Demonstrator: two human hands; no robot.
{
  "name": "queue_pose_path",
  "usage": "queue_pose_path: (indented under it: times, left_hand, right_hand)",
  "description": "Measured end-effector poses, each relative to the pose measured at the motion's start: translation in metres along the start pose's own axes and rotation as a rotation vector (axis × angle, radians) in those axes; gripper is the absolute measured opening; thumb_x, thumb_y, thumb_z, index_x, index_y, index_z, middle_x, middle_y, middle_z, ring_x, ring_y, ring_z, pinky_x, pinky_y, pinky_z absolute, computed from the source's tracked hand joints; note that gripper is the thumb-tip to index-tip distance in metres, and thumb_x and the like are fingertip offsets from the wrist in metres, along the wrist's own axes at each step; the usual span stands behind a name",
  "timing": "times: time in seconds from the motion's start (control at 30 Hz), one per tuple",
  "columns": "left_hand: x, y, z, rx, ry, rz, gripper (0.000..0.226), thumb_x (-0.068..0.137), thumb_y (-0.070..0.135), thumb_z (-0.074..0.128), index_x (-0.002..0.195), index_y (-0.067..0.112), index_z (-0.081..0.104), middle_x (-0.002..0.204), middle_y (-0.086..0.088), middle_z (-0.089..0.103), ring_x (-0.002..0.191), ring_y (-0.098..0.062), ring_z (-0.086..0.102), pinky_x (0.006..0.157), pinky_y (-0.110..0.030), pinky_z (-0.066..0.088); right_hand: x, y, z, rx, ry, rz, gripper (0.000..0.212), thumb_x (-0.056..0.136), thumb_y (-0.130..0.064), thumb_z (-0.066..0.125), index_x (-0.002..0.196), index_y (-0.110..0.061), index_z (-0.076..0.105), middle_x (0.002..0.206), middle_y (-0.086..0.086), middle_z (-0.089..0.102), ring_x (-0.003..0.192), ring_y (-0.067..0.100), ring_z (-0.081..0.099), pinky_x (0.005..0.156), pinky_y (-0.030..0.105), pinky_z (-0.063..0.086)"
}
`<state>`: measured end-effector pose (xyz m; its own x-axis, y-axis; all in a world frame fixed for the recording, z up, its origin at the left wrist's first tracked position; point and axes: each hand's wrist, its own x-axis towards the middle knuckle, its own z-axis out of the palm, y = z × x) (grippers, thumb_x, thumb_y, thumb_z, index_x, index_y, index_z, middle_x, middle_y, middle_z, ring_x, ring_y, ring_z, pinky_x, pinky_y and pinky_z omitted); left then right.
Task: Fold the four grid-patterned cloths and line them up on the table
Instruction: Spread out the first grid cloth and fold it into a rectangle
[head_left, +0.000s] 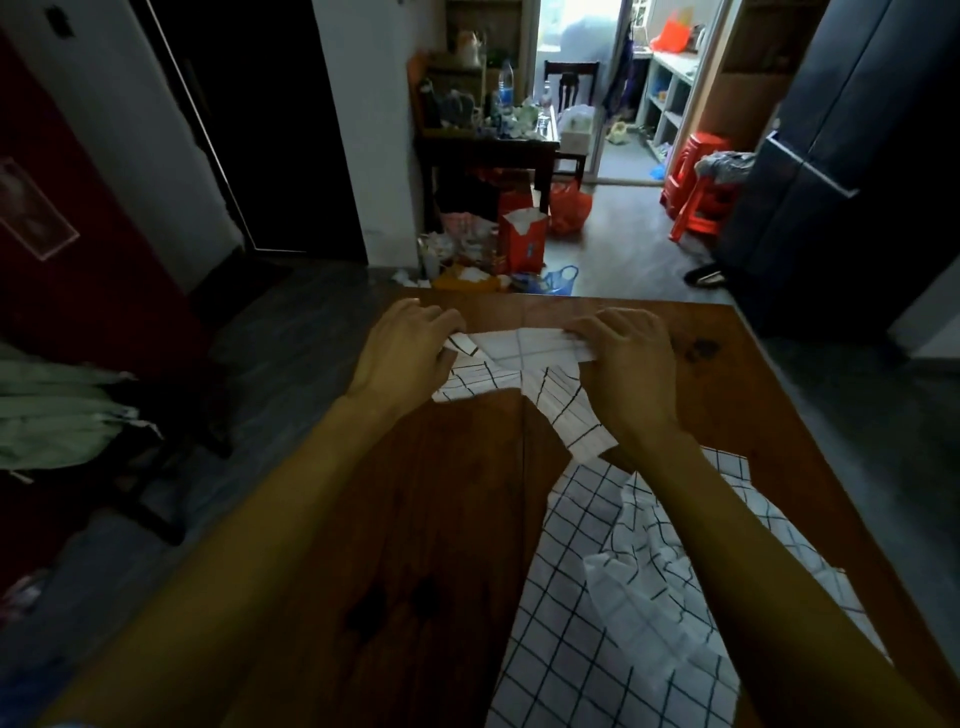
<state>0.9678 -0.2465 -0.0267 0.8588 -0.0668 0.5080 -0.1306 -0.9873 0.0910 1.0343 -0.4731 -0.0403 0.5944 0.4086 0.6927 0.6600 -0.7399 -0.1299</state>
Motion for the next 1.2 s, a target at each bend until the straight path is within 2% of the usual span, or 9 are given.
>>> queue_pose_path:
  times: [0.17, 0.3, 0.4, 0.53, 0.6, 0.7, 0.93, 1.07, 1.2]
  left_hand:
    - [-0.045, -0.005, -0.011, 0.001, -0.045, 0.036, 0.014, 0.079, 0.012, 0.07, 0.092, 0.01, 0.067, 0.082, -0.01, 0.064, 0.079, -0.027, 0.057, 0.079, -0.038, 0.041]
    - [-0.098, -0.006, -0.01, -0.155, -0.213, 0.058, 0.017, 0.071, 0.006, 0.07, 0.077, 0.016, 0.057, 0.077, -0.007, 0.061, 0.074, -0.024, 0.057, 0.069, -0.032, 0.039]
    - [-0.142, 0.001, -0.003, -0.232, -0.365, 0.027, 0.028, 0.069, 0.0, 0.065, 0.073, 0.019, 0.045, 0.081, -0.007, 0.063, 0.077, -0.022, 0.058, 0.068, -0.032, 0.041]
    - [-0.2, 0.009, 0.012, -0.264, -0.537, -0.011, 0.014, 0.084, 0.005, 0.057, 0.09, 0.018, 0.056, 0.097, -0.005, 0.067, 0.09, -0.02, 0.061, 0.079, -0.033, 0.048]
    - [-0.223, 0.012, 0.018, -0.21, -0.602, -0.012, 0.021, 0.089, 0.01, 0.053, 0.105, 0.019, 0.061, 0.103, -0.004, 0.063, 0.094, -0.02, 0.057, 0.083, -0.031, 0.044]
    - [-0.254, 0.014, 0.025, -0.142, -0.713, -0.009, 0.018, 0.09, 0.017, 0.054, 0.107, 0.019, 0.06, 0.111, -0.004, 0.054, 0.097, -0.018, 0.051, 0.086, -0.031, 0.045]
    - [-0.299, 0.006, 0.033, -0.088, -0.716, 0.052, 0.018, 0.086, 0.035, 0.061, 0.092, 0.018, 0.064, 0.105, 0.0, 0.055, 0.092, -0.012, 0.047, 0.08, -0.027, 0.039]
    - [-0.311, -0.005, 0.036, -0.081, -0.741, -0.016, 0.019, 0.088, 0.036, 0.061, 0.096, 0.019, 0.064, 0.101, 0.002, 0.06, 0.086, -0.009, 0.05, 0.077, -0.024, 0.037]
    - [-0.312, -0.014, 0.036, -0.131, -0.737, -0.15, 0.018, 0.088, 0.032, 0.063, 0.1, 0.02, 0.062, 0.099, 0.002, 0.063, 0.09, -0.012, 0.055, 0.076, -0.025, 0.041]
  right_hand:
    - [-0.045, -0.023, -0.004, -0.065, -0.064, 0.021, 0.03, 0.066, -0.007, 0.077, 0.094, -0.015, 0.072, 0.089, 0.005, 0.072, 0.088, 0.026, 0.064, 0.09, 0.037, 0.038]
    - [-0.098, -0.051, 0.001, -0.009, -0.141, 0.061, 0.021, 0.075, -0.016, 0.063, 0.094, -0.02, 0.072, 0.089, 0.0, 0.072, 0.087, 0.024, 0.065, 0.088, 0.036, 0.039]
    - [-0.143, -0.072, 0.005, 0.035, -0.258, 0.091, 0.022, 0.075, -0.009, 0.067, 0.094, -0.019, 0.073, 0.09, 0.001, 0.073, 0.086, 0.025, 0.066, 0.086, 0.04, 0.043]
    - [-0.201, -0.099, 0.007, 0.021, -0.406, 0.147, 0.023, 0.073, -0.009, 0.073, 0.094, -0.017, 0.072, 0.089, 0.004, 0.073, 0.084, 0.027, 0.066, 0.086, 0.041, 0.044]
    - [-0.224, -0.11, 0.007, 0.039, -0.449, 0.158, 0.018, 0.076, -0.011, 0.072, 0.093, -0.016, 0.072, 0.087, 0.005, 0.072, 0.08, 0.028, 0.066, 0.082, 0.039, 0.043]
    - [-0.253, -0.122, 0.007, 0.029, -0.533, 0.174, 0.014, 0.079, -0.009, 0.069, 0.092, -0.014, 0.072, 0.084, 0.006, 0.072, 0.076, 0.027, 0.066, 0.082, 0.039, 0.043]
    - [-0.282, -0.135, 0.009, 0.016, -0.607, 0.205, 0.013, 0.077, -0.008, 0.074, 0.09, -0.013, 0.074, 0.081, 0.006, 0.073, 0.066, 0.023, 0.067, 0.082, 0.046, 0.053]
    - [-0.286, -0.138, 0.008, -0.024, -0.638, 0.229, 0.013, 0.088, -0.025, 0.066, 0.095, -0.015, 0.072, 0.09, 0.004, 0.073, 0.079, 0.02, 0.067, 0.09, 0.04, 0.046]
    - [-0.28, -0.138, 0.011, -0.095, -0.689, 0.242, 0.013, 0.092, -0.027, 0.061, 0.093, -0.019, 0.071, 0.092, 0.0, 0.072, 0.082, 0.017, 0.065, 0.098, 0.039, 0.038]
